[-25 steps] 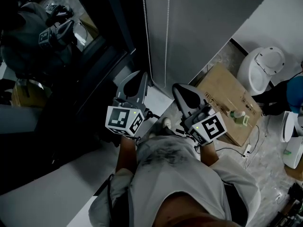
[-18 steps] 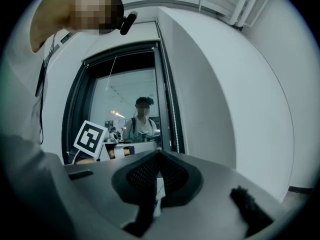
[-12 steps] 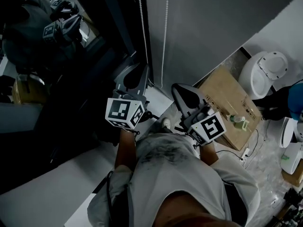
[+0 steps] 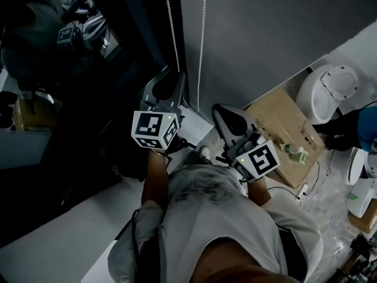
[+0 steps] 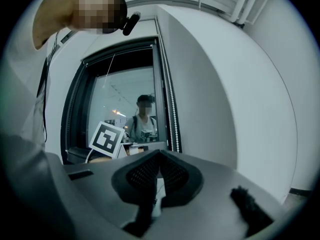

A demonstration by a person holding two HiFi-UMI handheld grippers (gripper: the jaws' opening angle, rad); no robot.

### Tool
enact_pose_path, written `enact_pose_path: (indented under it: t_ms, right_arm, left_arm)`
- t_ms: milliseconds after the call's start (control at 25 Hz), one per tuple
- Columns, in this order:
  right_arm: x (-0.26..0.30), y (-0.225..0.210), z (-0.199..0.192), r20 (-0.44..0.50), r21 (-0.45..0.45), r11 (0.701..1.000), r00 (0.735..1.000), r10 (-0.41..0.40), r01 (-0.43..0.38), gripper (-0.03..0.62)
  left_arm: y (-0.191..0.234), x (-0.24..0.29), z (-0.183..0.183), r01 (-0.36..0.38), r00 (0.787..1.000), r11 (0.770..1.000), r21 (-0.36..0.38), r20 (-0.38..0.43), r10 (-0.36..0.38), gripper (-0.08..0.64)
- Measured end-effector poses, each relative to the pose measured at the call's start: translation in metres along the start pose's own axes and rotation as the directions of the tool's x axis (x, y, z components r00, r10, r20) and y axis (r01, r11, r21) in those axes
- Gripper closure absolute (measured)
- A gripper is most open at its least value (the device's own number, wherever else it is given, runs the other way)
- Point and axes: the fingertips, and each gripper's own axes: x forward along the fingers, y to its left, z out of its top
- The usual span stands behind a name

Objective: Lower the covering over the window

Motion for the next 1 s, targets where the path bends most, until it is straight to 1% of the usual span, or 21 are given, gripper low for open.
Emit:
enact_pose_path:
  t_ms: [120,320,400,600,720,880,1000]
  right_arm:
    - [0.001,-0.002,-0.001,-0.005,0.012,1.0,1.0,-0.014,0.014,0.574]
    - [0.003,-0.008,-0.003,-0.009,0.002,1.0,1.0,-0.008,0.008,0.574]
    - [0.004,-0.008,-0.001,-0.01,0.014,1.0,1.0,-0.009,0.009,0.574]
    - [-0.002,-0.011,-0.007,-0.025,-0.013,1.0,1.0,-0.017,0.016,0.574]
    - [-0.006,-0.011,-0.006,-0.011,-0.003,1.0,1.0,-0.029,0.029,0.574]
    - [-0.011,-0.012,-0.008,-0.018,-0.011,0.999,0.999,-0.046,0.046,0.574]
    - [-0.015,-0.014,-0.008,-0.014,0.002,0.998,0.998,-0.058,0.058,0.574]
  left_arm:
    - [0.008,0.005,-0.002,-0.008,1.0,1.0,-0.001,-0.004,0.008,0.482]
    - [0.012,0.016,-0.004,-0.005,1.0,1.0,-0.003,-0.005,0.005,0.474]
    - [0.012,0.019,-0.005,0.002,1.0,1.0,-0.004,-0.004,-0.002,0.472]
    - [0.01,0.028,-0.006,0.013,1.0,1.0,-0.005,-0.005,-0.013,0.466]
    - [0.009,0.032,-0.005,0.021,1.0,1.0,-0.004,-0.003,-0.021,0.468]
    - [0.005,0.037,-0.005,0.036,0.999,0.999,0.006,-0.002,-0.036,0.468]
    - [0.001,0.041,-0.005,0.047,0.999,0.999,0.008,0.001,-0.047,0.468]
